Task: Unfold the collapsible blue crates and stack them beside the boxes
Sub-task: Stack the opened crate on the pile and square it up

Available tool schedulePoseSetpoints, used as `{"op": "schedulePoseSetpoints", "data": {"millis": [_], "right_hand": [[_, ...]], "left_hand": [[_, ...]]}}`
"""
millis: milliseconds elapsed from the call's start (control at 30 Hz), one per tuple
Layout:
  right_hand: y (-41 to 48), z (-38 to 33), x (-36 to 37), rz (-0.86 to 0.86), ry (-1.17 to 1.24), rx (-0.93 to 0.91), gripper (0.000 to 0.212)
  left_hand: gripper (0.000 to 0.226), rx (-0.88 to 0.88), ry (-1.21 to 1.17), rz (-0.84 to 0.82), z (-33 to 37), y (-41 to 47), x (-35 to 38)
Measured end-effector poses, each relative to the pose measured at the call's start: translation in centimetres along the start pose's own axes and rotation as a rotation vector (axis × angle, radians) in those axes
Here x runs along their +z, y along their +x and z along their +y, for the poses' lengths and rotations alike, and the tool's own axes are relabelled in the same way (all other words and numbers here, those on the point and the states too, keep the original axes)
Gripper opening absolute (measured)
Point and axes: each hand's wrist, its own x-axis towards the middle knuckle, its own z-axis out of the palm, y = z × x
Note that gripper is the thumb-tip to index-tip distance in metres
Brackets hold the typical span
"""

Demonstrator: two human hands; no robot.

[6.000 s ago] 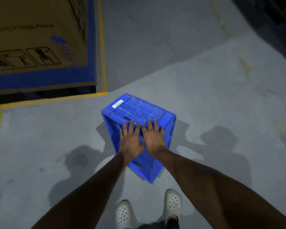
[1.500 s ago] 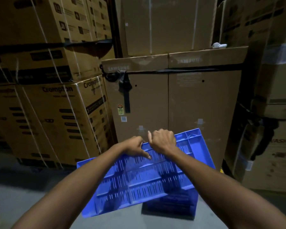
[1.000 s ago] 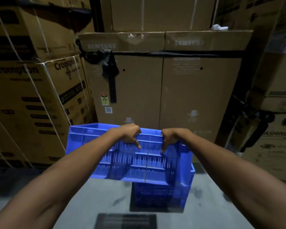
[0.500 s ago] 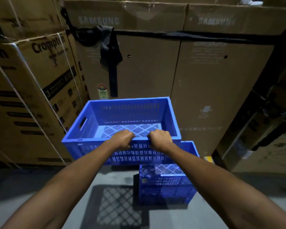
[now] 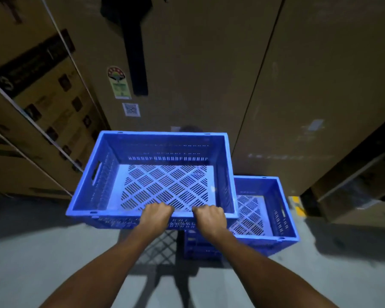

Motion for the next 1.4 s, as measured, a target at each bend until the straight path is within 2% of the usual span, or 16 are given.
{"op": "schedulePoseSetpoints", "data": {"millis": [200, 333, 833, 1400], "right_hand": [[1.6, -0.3, 7.4, -0.103, 0.003, -0.011, 0.021], [3.6, -0.8, 8.7, -0.069, 0.014, -0.047, 0.021], [3.5, 2.8, 8.2, -0.107, 0.029, 0.052, 0.015], [-1.1, 16.9, 8.3, -0.141, 0.019, 0.148, 0.011]], "left_hand": [[0.025, -0.033, -0.015, -0.055, 0.4, 2.2, 8.1], [0.030, -0.052, -0.055, -0.039, -1.1, 3.8, 10.0], [0.024, 0.030, 0.027, -0.052, 1.5, 6.4, 7.4], [0.018, 0.083, -0.055, -0.077, 15.8, 9.4, 3.9]]}}
